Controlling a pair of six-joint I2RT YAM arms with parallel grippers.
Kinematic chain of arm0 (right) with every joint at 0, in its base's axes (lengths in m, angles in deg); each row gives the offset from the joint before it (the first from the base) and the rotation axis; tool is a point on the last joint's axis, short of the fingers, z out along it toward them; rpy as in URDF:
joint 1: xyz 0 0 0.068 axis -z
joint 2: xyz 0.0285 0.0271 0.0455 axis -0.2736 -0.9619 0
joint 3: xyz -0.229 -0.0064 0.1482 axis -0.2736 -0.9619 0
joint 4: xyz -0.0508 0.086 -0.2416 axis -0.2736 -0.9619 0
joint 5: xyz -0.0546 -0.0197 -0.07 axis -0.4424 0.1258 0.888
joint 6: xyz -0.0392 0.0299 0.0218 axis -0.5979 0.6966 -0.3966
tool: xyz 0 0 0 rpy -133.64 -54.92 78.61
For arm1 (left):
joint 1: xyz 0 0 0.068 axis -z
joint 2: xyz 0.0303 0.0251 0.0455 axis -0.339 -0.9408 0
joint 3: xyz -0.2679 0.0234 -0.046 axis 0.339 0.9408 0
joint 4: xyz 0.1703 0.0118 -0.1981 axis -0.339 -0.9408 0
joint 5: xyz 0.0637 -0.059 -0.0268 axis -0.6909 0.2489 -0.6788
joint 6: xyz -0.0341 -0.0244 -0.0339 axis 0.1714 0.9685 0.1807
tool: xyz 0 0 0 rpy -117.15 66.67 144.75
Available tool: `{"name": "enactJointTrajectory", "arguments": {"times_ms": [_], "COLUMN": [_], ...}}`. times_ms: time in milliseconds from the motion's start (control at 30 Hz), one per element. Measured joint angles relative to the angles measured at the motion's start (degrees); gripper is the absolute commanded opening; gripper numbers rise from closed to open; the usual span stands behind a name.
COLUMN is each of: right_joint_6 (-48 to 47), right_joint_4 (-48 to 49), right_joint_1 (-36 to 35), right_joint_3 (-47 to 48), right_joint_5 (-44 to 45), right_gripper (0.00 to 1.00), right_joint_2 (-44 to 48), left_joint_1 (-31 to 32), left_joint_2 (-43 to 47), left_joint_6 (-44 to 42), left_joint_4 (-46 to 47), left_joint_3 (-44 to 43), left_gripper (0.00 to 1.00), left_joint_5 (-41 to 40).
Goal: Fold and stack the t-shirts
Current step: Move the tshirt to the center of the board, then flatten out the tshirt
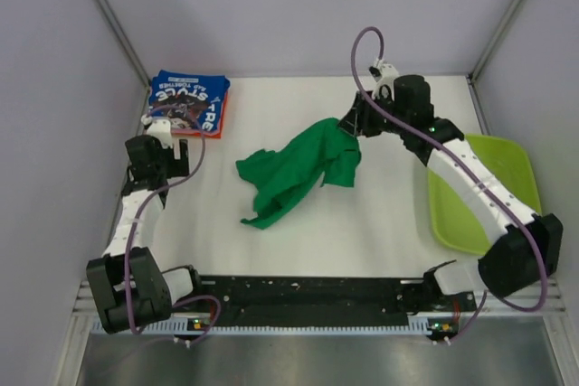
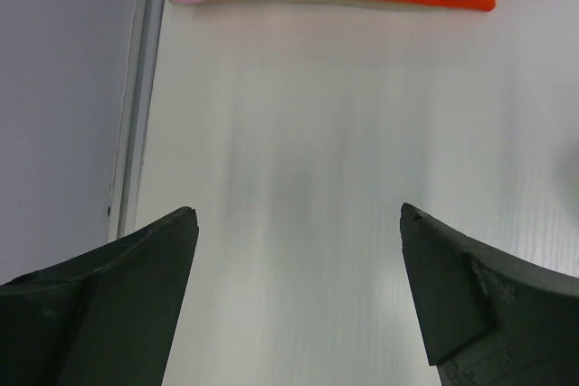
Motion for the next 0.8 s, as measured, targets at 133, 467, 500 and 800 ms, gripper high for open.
{"name": "enactJointTrajectory", "arguments": {"times_ms": [133,467,500,800], "right_joint_6": [-0.5,-6.0,-6.7,-3.1], "right_joint_4": [-7.8,-14.8,-13.3,-6.1], "right_joint_1": [6.4,-5.3,-8.0,-12.5], "right_joint_3": [1.7,-6.7,-8.1,-13.2], "right_joint_5": [17.8,38.1,37.6,32.3], "right_gripper": [0.52,0.55,0.56,0.48], "right_joint_2": [-11.0,-12.2,-10.8,-15.2], "left_joint_1": [0.0,0.0,0.1,0.6], "left_joint_2": [1.5,1.8,2.1,4.2], "left_joint_6": [-1.0,-11.9,-13.0,-20.9], "left_joint_4": [-0.4,-11.6,-12.7,-17.8], "left_joint_3": [0.0,0.1,0.3,3.4], "left_gripper": [0.90,0.80,0.80,0.82], "left_joint_5": [3.6,25.2,26.9,34.8]}}
